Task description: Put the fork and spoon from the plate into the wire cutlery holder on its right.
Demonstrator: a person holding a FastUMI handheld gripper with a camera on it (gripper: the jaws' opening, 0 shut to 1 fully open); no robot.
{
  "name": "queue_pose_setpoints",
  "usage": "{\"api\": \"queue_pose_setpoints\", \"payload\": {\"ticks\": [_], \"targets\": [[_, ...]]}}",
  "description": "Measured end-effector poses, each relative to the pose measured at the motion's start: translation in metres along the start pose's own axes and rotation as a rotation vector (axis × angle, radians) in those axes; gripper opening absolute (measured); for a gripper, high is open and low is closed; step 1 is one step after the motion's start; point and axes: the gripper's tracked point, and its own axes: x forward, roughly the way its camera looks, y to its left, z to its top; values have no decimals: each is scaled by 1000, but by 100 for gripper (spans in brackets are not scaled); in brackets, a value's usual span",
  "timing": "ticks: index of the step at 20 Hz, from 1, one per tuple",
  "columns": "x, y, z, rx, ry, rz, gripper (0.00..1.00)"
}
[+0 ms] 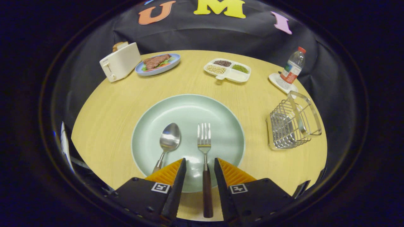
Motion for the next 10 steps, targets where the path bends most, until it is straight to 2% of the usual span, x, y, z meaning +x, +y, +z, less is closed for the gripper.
{"api": "queue_pose_setpoints", "payload": {"ticks": [2,5,7,9,10], "targets": [[4,1,-2,27,16,14,54],[8,1,-7,28,43,14,36],[8,5,-6,19,47,28,34],[11,3,-7,17,56,11,10],[8,2,-9,17,59,13,10]]}}
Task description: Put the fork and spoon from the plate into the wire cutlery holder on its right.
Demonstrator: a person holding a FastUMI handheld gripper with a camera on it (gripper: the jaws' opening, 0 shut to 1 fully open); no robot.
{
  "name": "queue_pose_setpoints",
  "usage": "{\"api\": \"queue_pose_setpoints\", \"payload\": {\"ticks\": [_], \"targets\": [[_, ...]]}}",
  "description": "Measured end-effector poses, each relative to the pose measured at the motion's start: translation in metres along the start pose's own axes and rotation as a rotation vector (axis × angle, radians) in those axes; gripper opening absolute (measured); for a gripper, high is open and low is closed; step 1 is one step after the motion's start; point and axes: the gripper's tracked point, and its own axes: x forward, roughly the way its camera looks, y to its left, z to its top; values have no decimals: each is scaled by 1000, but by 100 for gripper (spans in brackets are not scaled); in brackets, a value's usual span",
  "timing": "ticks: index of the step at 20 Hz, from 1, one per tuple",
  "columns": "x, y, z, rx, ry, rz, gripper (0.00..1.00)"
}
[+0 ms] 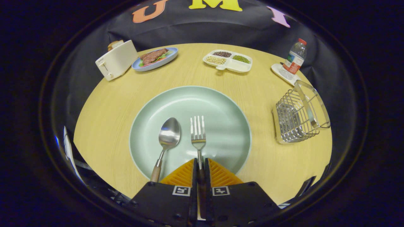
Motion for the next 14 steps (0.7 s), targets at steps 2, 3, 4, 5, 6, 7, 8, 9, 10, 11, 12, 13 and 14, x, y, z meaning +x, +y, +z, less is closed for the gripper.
{"api": "queue_pose_setpoints", "payload": {"ticks": [2,3,4,5,6,7,8,9,10,11,12,13,14], "targets": [[-2,-2,-3,-8,8,-12,6],[-2,-1,-3,-16,8,-10,2],[-4,0,-1,-24,-2,0,2],[-8,0,0,-22,-13,2,2],[-12,-1,2,-20,-29,7,2],[-16,0,4,-22,-40,13,2],[-19,0,5,-25,-51,15,1],[-24,0,7,-32,-64,18,1],[-28,-3,9,-41,-75,7,1],[-34,-6,11,-38,-88,5,1],[-40,-4,16,-18,-109,25,0],[-46,-3,22,-3,-139,55,1],[-53,-1,29,13,-170,89,1]]}}
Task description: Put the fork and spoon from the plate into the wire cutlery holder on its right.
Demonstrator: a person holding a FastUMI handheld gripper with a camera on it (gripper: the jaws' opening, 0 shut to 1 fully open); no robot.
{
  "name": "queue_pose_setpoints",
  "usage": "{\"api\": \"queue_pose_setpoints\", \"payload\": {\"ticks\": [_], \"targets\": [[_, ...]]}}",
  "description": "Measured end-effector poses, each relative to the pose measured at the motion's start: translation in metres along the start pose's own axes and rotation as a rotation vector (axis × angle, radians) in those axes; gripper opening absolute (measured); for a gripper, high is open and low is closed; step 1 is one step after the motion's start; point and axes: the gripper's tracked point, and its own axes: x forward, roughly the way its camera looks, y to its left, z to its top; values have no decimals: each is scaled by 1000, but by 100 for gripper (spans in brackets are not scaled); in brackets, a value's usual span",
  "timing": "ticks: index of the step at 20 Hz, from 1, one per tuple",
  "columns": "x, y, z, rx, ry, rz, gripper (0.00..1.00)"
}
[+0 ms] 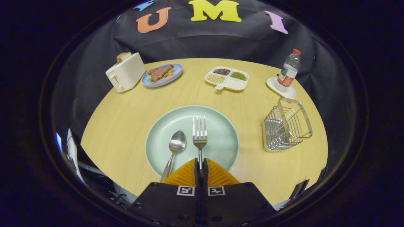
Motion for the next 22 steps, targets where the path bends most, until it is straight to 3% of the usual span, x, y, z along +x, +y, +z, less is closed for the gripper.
{"api": "queue_pose_setpoints", "payload": {"ticks": [4,12,22], "targets": [[-25,-20,20,36,-74,-6,1],[-64,-83,35,14,-112,-106,0],[-73,-150,36,119,-129,-161,1]]}}
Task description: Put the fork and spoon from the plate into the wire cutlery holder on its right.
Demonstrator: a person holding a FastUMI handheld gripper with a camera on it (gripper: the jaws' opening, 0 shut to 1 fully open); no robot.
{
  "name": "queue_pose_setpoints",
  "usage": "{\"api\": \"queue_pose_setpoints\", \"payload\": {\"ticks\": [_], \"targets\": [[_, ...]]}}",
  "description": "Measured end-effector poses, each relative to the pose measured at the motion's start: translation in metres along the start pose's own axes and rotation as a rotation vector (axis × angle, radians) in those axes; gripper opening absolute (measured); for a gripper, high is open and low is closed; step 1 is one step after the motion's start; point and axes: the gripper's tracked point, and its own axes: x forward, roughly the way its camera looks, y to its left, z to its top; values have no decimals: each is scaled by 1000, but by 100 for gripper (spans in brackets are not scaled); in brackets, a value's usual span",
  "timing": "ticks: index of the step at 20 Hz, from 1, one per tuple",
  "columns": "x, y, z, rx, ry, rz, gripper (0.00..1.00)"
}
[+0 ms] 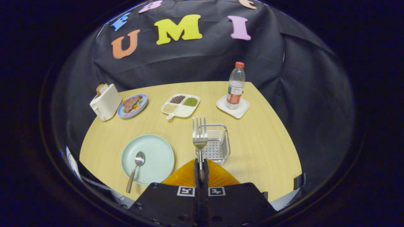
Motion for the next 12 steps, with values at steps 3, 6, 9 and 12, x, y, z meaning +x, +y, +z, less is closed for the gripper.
{"api": "queue_pose_setpoints", "payload": {"ticks": [3,6,9,12], "targets": [[10,-8,2,19,15,-6,1],[21,-10,3,34,35,-4,2],[26,-12,2,40,47,1,6],[28,-17,7,64,36,-9,16]]}}
